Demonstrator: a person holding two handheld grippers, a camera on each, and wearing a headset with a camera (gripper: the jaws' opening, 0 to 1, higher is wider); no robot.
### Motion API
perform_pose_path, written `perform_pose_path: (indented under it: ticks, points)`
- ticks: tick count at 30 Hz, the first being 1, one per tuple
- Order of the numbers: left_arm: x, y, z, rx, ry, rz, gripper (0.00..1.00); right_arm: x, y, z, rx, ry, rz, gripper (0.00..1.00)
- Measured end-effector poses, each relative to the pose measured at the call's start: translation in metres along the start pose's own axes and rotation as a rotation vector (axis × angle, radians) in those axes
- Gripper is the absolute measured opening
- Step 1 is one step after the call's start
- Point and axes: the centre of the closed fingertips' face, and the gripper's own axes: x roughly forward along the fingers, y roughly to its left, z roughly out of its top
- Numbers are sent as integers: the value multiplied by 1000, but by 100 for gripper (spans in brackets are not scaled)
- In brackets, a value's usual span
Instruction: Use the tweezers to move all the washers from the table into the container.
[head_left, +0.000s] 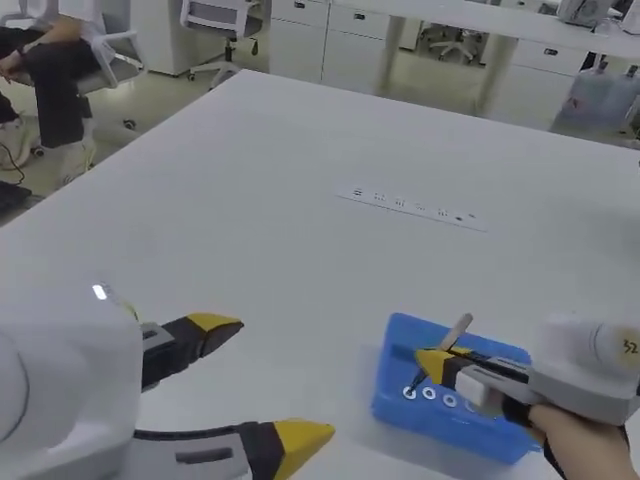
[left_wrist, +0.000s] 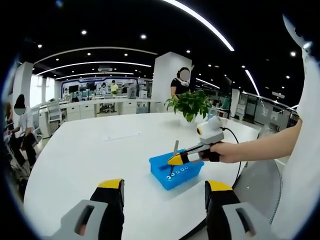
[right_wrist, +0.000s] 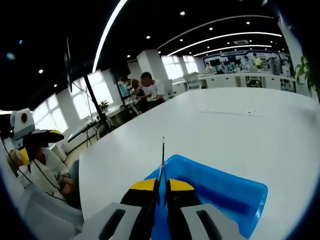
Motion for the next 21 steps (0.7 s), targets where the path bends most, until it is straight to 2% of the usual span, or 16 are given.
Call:
perform_pose_path:
  ticks: [4, 6, 9, 12, 14, 15, 16, 17, 18, 21]
  points:
    - [7, -2, 3, 15, 7, -26, 59, -20, 8, 16, -14, -72, 12, 4]
    - [11, -6, 6, 28, 6, -54, 55, -32, 21, 23, -53, -106, 47, 3]
    - [20, -15, 8, 43, 14, -104, 47, -48, 40, 20, -47, -110, 93, 3]
    - [30, -29, 5, 81, 48, -180, 41, -59, 53, 12, -63, -103, 129, 3]
    - [39, -39, 4, 109, 64, -230, 37, -65, 60, -3, -106, -54, 151, 3]
    - [44, -45, 2, 129, 80, -264, 34, -68, 62, -14, -134, -5, 157, 3]
    - [49, -49, -1, 138, 93, -287, 31, -69, 61, -21, -152, 21, 154, 3]
    - [54, -54, -7, 156, 130, -326, 26, -71, 62, -30, -178, 55, 155, 3]
    - [57, -56, -10, 172, 150, -346, 24, -72, 62, -36, -196, 79, 161, 3]
    - [69, -68, -15, 235, 189, -412, 23, -76, 66, -52, -280, 152, 186, 3]
